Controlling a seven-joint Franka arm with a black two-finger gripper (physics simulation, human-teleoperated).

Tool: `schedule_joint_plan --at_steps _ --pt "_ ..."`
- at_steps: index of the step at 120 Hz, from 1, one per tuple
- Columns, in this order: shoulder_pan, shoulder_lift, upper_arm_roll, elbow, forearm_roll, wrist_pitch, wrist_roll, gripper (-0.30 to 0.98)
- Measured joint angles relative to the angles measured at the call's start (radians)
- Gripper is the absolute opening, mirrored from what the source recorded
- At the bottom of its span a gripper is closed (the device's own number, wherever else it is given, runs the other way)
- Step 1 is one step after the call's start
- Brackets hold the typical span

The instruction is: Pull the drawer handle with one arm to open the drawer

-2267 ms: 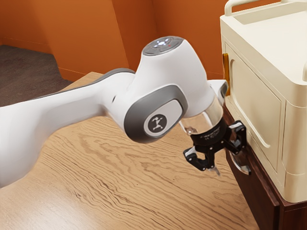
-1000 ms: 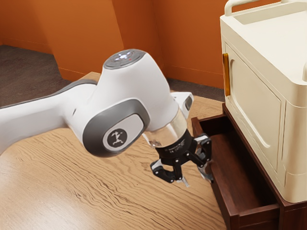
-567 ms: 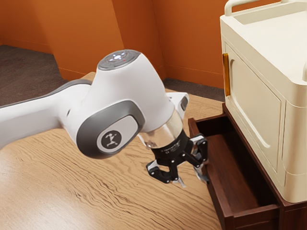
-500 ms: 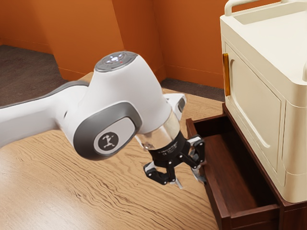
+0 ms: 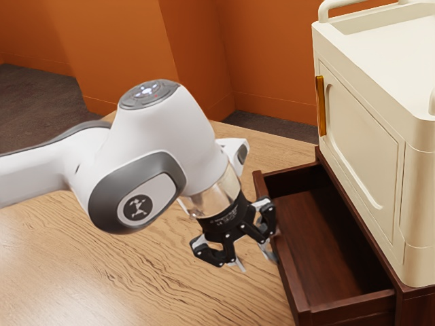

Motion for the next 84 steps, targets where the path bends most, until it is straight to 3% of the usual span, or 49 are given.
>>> schedule_joint_plan --at_steps 84 --pt "0.031 -0.065 -0.001 -0.065 0.011 0.009 -0.006 0.23"
